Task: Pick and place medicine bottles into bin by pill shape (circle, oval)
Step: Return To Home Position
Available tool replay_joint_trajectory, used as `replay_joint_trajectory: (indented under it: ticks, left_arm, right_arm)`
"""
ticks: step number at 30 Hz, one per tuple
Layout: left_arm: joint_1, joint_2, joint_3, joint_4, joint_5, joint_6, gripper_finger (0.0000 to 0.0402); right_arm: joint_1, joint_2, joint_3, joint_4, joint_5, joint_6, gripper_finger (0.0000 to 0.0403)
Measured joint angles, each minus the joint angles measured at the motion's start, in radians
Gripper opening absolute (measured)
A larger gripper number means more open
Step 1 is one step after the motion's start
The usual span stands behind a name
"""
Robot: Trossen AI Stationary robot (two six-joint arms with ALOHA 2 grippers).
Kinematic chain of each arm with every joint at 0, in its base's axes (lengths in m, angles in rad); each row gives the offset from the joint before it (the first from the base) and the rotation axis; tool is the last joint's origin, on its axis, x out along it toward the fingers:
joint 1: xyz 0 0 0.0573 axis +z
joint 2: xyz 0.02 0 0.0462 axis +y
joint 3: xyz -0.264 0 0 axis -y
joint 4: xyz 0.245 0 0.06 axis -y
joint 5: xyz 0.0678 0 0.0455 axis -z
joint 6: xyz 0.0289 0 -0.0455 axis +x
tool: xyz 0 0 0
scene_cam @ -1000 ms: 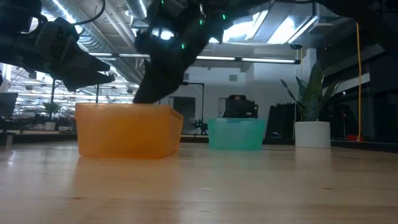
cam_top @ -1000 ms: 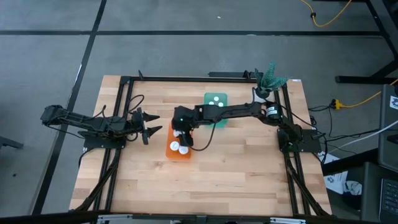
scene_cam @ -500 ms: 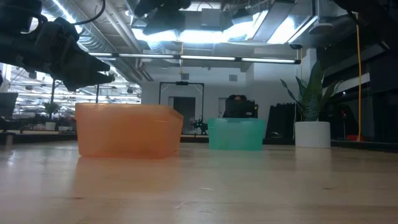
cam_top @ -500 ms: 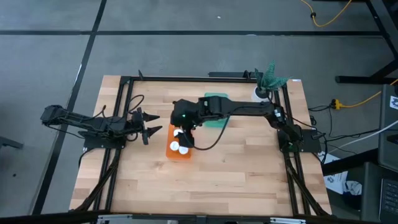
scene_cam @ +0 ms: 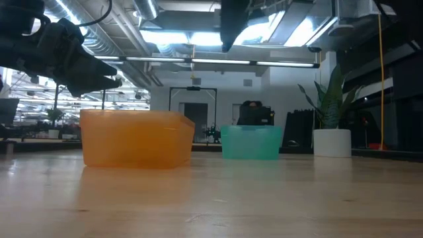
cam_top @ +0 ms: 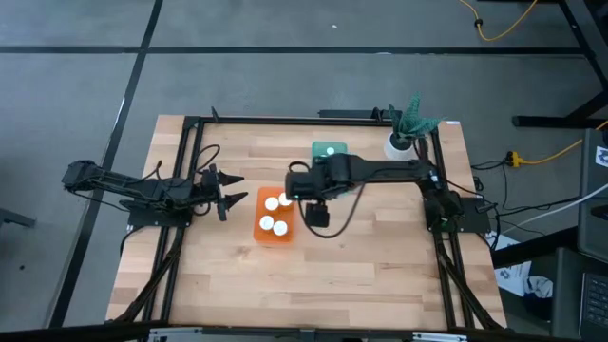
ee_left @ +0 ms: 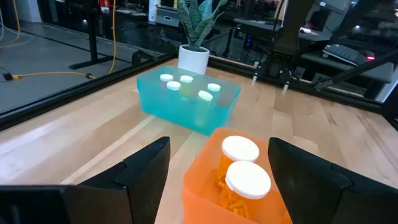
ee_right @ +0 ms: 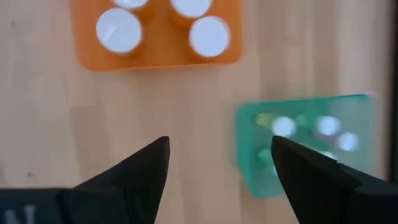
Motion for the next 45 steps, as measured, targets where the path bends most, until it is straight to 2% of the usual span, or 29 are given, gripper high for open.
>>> replay_joint_trajectory:
  ticks: [3, 6, 9, 12, 18, 23, 26, 32, 39, 43, 45]
  left_arm:
    - [0.0, 0.0, 0.0, 0.0, 0.0, 0.0, 0.0263]
    - [0.0, 0.0, 0.0, 0.0, 0.0, 0.0, 0.0263]
    - [0.0, 0.0, 0.0, 0.0, 0.0, 0.0, 0.0263]
    - [0.0, 0.0, 0.0, 0.0, 0.0, 0.0, 0.0263]
    - [0.0, 0.0, 0.0, 0.0, 0.0, 0.0, 0.0263]
    - [0.0, 0.0, 0.0, 0.0, 0.0, 0.002, 0.0263]
    - [0.002, 0.0, 0.0, -0.001, -0.006, 0.079, 0.0263]
    - [0.003, -0.008, 0.0, -0.012, 0.166, 0.26, 0.0263]
    - [0.07, -0.026, 0.0, -0.021, 0.187, 0.235, 0.0263]
    - [0.146, -0.04, 0.0, -0.022, 0.34, 0.241, 0.0263]
    - [0.177, -0.043, 0.0, -0.021, 0.362, 0.24, 0.0263]
  right_arm:
    - [0.024, -0.039, -0.009, -0.005, 0.055, -0.008, 0.0281]
    - [0.044, -0.091, -0.032, 0.007, 0.042, -0.031, 0.0281]
    - [0.063, -0.174, -0.114, 0.053, 0.032, -0.058, 0.0281]
    - [0.074, -0.287, -0.294, 0.175, 0.027, -0.063, 0.0281]
    - [0.074, -0.611, -0.779, 0.467, -0.027, -0.03, 0.0281]
    - [0.069, -0.85, -0.997, 0.598, -0.034, 0.043, 0.0281]
    - [0.069, -0.963, -1.074, 0.688, -0.003, 0.032, 0.0281]
    - [0.067, -1.143, -1.195, 0.837, 0.019, -0.085, 0.0281]
    - [0.067, -1.257, -1.277, 0.931, 0.02, -0.223, 0.0281]
    - [0.067, -1.274, -1.298, 0.965, 0.02, -0.251, 0.0281]
    - [0.067, -1.275, -1.31, 0.959, 0.02, -0.23, 0.0281]
